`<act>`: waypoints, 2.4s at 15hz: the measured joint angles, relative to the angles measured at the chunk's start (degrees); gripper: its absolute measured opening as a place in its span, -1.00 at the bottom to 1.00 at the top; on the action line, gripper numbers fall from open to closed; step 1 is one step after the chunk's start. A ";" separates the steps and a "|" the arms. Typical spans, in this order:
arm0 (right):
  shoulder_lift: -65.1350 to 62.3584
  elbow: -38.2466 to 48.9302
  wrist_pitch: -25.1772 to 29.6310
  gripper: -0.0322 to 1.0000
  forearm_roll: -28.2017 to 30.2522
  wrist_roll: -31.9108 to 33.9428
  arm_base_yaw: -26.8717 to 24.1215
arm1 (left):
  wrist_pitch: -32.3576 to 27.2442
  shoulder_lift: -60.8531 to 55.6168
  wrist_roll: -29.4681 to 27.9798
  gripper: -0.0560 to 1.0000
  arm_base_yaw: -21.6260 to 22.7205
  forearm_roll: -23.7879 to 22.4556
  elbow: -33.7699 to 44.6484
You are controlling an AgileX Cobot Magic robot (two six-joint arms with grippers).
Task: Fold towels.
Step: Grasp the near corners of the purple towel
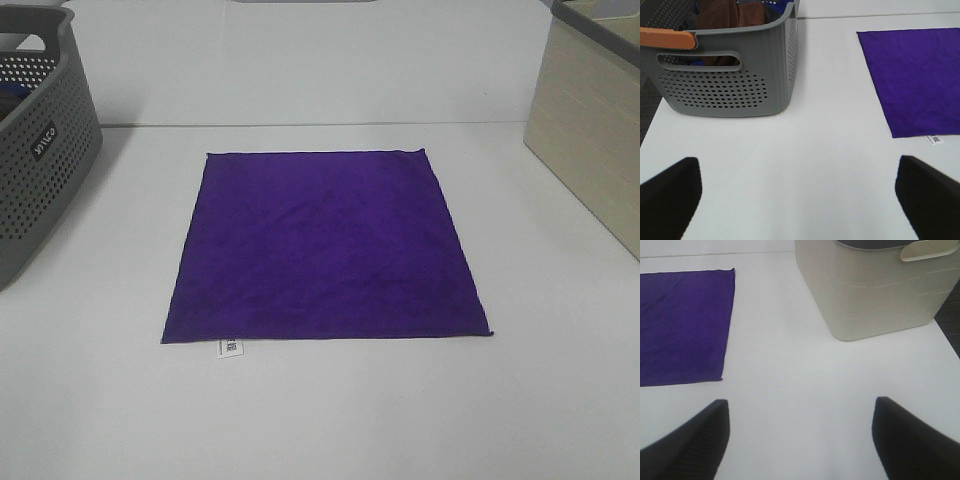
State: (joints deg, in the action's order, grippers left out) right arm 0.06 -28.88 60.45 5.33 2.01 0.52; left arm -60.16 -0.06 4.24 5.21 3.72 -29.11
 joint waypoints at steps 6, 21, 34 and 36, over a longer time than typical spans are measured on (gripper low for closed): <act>32.95 -14.32 6.47 0.58 -1.95 6.19 0.00 | -7.39 29.28 1.49 0.95 0.00 0.00 -10.94; 99.12 -27.85 -13.24 0.61 -38.67 -33.98 0.00 | 23.26 99.12 15.53 0.96 -16.50 25.04 -22.80; 115.74 -27.90 -8.25 0.61 -51.68 -49.56 -10.66 | 20.11 116.43 20.23 0.95 -16.90 30.31 -34.03; 117.28 -27.90 -8.71 0.60 -53.00 -50.19 -10.66 | 20.05 116.71 21.14 0.95 -16.90 33.12 -34.03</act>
State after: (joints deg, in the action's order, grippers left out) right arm 117.34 -56.78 51.74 -47.67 -48.19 -10.14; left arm -40.11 116.65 25.38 -11.69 36.84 -63.14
